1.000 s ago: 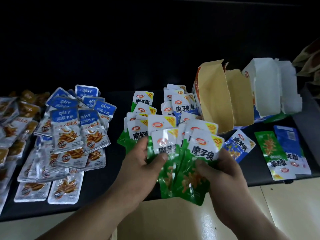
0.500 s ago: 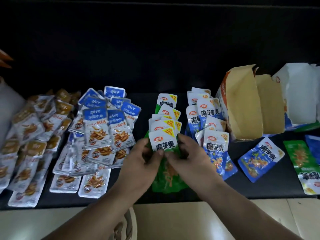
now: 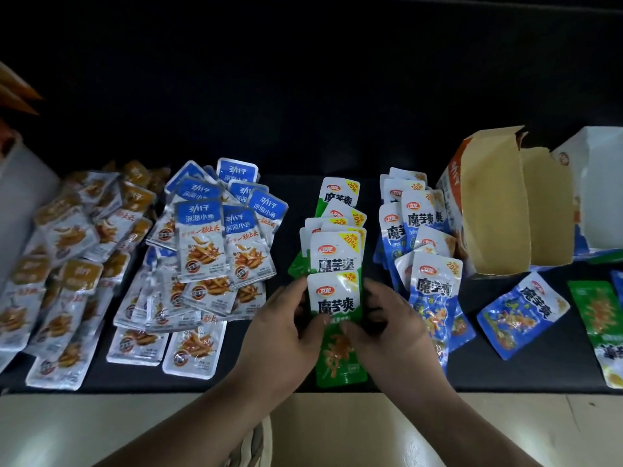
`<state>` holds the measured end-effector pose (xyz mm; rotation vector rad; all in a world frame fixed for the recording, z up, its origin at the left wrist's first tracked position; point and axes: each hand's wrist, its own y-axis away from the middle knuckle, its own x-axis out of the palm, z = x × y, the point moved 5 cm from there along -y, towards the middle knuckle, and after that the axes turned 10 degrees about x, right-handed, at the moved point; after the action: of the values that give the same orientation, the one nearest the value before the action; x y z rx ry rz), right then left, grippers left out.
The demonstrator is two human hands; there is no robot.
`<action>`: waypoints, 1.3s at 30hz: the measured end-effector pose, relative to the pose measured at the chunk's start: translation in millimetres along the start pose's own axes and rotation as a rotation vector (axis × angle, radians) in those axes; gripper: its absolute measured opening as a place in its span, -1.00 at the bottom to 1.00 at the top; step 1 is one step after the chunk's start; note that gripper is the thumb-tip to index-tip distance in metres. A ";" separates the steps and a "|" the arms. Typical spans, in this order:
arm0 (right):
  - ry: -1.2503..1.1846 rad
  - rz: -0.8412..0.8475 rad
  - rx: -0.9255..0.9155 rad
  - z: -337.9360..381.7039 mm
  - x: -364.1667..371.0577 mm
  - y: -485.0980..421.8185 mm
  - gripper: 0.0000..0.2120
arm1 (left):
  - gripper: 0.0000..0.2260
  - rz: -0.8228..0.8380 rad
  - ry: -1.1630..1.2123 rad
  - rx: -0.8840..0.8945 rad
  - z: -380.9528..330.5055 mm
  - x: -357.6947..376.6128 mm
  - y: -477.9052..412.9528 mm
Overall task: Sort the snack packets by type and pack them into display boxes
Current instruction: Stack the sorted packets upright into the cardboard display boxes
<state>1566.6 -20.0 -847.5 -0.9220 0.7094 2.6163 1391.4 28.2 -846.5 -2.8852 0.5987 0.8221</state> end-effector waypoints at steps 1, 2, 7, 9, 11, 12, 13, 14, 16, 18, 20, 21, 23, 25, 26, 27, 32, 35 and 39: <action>-0.009 -0.024 -0.008 0.4 -0.6 0.1 -0.39 | -0.52 -0.015 0.063 -0.012 -2.0 1.0 0.3; -0.003 -0.056 -0.021 0.9 -1.8 0.0 -0.38 | -0.51 -0.023 0.115 -0.024 -4.5 2.7 -1.6; 0.145 -0.076 -0.043 5.3 -7.8 -1.9 -0.19 | -0.57 0.041 0.150 0.005 -18.5 10.1 -14.3; 0.262 -0.037 -0.070 9.7 -4.4 -3.3 -0.15 | -0.51 0.003 -0.044 0.005 -9.2 5.2 -13.4; 0.288 -0.026 -0.080 13.9 -1.5 -4.6 -0.13 | -0.41 -0.056 -0.216 -0.005 1.4 -3.4 -9.8; 0.268 -0.030 -0.087 15.4 -1.1 -4.8 -0.13 | -0.40 -0.085 -0.257 0.004 4.9 -7.1 -8.9; 0.238 -0.038 -0.095 15.9 -1.5 -4.8 -0.15 | -0.44 -0.108 -0.272 0.028 5.2 -10.2 -8.6; 0.206 -0.045 -0.100 15.7 -3.0 -4.4 -0.18 | -0.51 -0.124 -0.274 0.060 4.0 -11.9 -9.5; 0.139 -0.043 -0.098 13.7 -9.0 -1.8 -0.25 | -0.65 -0.130 -0.256 0.141 -2.1 -11.9 -11.7; 0.094 -0.048 -0.121 9.9 -15.3 2.7 -0.34 | -0.71 -0.114 -0.251 0.202 -7.1 -9.3 -12.7; 0.051 -0.055 -0.124 4.8 -19.4 6.6 -0.38 | -0.74 -0.083 -0.271 0.227 -8.2 -5.5 -12.3; 0.034 -0.046 -0.124 3.3 -19.2 7.3 -0.39 | -0.75 -0.079 -0.283 0.234 -7.3 -4.7 -11.4; 0.026 -0.009 -0.144 2.2 -16.4 7.7 -0.36 | -0.75 -0.082 -0.306 0.245 -4.1 -4.2 -8.7; 0.034 0.039 -0.162 4.0 -14.7 5.6 -0.32 | -0.73 -0.092 -0.305 0.254 -0.8 -5.0 -5.8; 0.031 0.059 -0.165 6.3 -14.1 3.3 -0.31 | -0.71 -0.098 -0.302 0.253 1.0 -5.6 -4.7; 0.027 0.077 -0.172 9.0 -14.1 1.0 -0.31 | -0.70 -0.102 -0.308 0.255 2.3 -5.7 -3.6; -0.059 0.063 -0.172 11.5 -23.3 -6.3 -0.43 | -0.57 -0.086 -0.354 0.280 -1.5 -0.6 -1.6; -0.111 0.001 -0.160 1.1 -31.8 0.4 -0.56 | -0.56 -0.061 -0.326 0.294 -3.5 3.9 -6.5; -0.144 -0.082 -0.135 -5.9 -47.5 15.7 -0.69 | -0.66 -0.085 -0.287 0.273 -11.9 -0.4 -13.4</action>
<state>1599.2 -40.9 -815.2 -0.7703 0.4538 2.6512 1402.2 38.5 -836.5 -2.4715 0.5077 1.0275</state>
